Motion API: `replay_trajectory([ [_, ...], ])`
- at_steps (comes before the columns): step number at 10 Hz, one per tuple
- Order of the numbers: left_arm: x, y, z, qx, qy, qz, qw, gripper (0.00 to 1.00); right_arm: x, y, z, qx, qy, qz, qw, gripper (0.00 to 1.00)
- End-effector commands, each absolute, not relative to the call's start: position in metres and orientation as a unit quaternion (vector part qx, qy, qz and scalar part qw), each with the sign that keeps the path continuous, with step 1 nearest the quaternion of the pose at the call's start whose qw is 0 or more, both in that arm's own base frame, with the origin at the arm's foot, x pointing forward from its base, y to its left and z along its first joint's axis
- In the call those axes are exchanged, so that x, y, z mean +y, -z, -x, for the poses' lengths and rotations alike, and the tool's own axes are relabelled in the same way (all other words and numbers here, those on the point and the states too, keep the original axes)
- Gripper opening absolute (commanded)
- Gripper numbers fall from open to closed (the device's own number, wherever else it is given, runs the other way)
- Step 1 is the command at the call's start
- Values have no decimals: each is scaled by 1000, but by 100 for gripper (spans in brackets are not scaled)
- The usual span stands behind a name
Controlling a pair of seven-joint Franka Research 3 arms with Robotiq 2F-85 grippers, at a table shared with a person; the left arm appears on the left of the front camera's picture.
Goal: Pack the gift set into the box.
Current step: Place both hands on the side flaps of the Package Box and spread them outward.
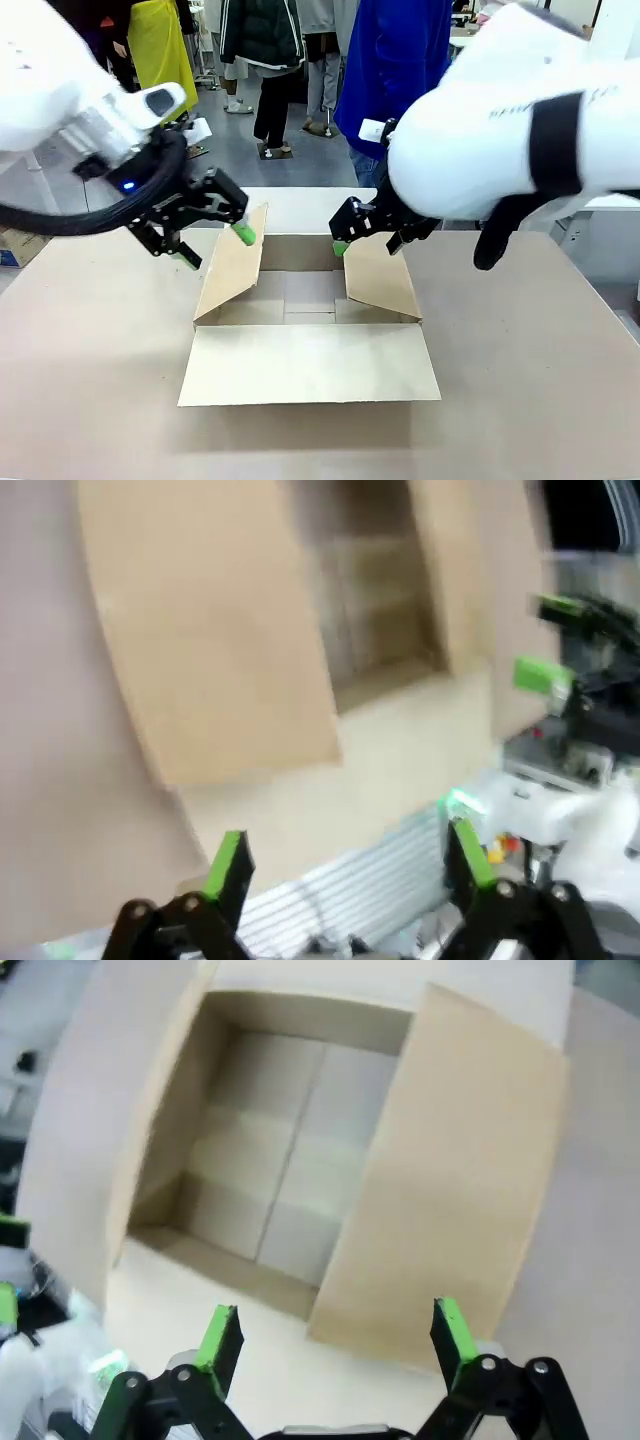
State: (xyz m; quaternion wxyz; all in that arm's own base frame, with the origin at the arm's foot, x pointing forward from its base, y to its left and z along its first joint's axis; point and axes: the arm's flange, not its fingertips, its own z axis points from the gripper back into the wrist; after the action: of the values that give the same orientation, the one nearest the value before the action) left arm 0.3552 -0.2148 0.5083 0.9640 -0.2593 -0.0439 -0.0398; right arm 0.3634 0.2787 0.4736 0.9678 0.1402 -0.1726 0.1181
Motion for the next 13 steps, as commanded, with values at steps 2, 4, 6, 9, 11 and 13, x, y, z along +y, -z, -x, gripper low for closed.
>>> replay_trajectory([
  [2,-226,-506,-410,7,-68,222,973,100,261,-479,-378,-141,-69,-140,978,100],
  [4,-217,-498,-413,11,-45,265,963,100,233,-486,-369,-90,-118,-200,968,100],
  [6,-223,-495,-410,-4,-62,210,976,100,207,-487,-363,-55,-122,-281,950,100],
  [9,-223,-495,-410,-4,-62,210,976,100,207,-478,-365,-102,-115,-304,940,100],
  [11,-223,-495,-410,-4,-62,210,976,100,209,-478,-367,-150,-100,-291,940,100],
  [13,-223,-495,-410,-4,-62,210,976,100,207,-479,-369,-200,-92,-290,931,100],
])
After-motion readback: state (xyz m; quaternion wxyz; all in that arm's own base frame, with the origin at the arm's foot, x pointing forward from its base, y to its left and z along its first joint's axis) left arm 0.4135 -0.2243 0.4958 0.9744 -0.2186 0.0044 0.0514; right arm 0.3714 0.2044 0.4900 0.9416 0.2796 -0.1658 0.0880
